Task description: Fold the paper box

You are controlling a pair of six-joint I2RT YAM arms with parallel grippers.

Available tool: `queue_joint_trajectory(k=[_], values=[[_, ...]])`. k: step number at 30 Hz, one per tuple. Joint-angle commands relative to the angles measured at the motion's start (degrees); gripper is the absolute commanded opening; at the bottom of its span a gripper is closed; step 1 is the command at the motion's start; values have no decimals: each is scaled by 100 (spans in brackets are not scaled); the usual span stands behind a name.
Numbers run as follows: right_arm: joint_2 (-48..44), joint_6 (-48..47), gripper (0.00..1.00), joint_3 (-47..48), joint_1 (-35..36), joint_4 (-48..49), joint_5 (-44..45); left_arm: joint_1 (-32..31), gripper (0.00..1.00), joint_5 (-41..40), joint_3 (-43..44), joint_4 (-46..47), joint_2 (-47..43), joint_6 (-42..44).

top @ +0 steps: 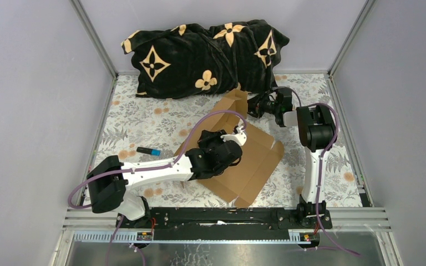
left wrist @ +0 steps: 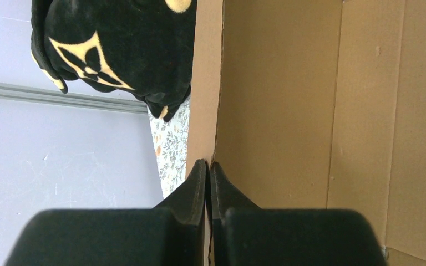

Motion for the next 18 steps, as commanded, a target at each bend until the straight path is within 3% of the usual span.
queue_joint_trajectory(k=[1,18], values=[[-618,-106,42,-75,55,392,-280,-71,6,515,48,150,177,-280],[-606,342,42,-81,288,1140,-752,-80,6,505,20,176,223,-267]])
